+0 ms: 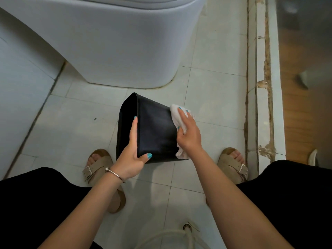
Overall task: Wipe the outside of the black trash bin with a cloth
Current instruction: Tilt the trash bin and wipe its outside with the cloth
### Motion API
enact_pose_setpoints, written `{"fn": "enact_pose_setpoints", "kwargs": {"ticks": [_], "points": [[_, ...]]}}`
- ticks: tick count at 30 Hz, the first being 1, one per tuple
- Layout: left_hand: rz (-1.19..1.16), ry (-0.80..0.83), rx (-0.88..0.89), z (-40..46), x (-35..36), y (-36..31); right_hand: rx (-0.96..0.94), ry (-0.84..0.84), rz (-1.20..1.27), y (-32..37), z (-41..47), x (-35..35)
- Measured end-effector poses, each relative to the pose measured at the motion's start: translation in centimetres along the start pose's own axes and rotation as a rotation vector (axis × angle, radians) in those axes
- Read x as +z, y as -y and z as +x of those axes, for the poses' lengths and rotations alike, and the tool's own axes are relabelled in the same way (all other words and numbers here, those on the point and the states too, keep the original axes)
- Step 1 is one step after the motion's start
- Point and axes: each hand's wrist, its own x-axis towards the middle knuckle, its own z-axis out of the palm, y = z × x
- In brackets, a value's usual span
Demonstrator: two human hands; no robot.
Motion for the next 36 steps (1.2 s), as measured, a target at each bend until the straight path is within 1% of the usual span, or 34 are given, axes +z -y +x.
{"fn": "enact_pose_setpoints", "kwargs": {"ticks": [2,4,9,17,24,27,33,36], "points": [[0.005,-0.004,-0.004,0.1,0.3,-0.2,0.13,-0.023,0.007,-0.3,0.1,-0.4],[0.016,-0.006,0.001,0.2,0.6,-0.5,0.21,-0.032,0.021,-0.1,0.1,-0.7],[-0.012,0.013,0.031,0.3,0.6,-0.6,0.213,0.038,-0.021,0.7,-0.4,-1.0],[-0.008,0.012,0.039,0.3,0.7,-0.3,0.058,0.057,-0.02,3.4,-4.5,0.1],[0.05,0.044,0.066,0.9,0.0,-0.3,-0.216,0.059,0.102,4.7,-8.0,1.0],[0.048,0.045,0.063,0.9,0.1,-0.4,-0.334,0.016,0.128,4.4,-8.8,1.4],[0.027,0.025,0.05,0.6,0.2,-0.6,-0.421,-0.023,0.137,2.7,-8.2,1.5],[-0.019,0.008,0.016,0.3,-0.1,-0.4,-0.353,-0.024,0.092,0.6,-8.1,1.8]]}}
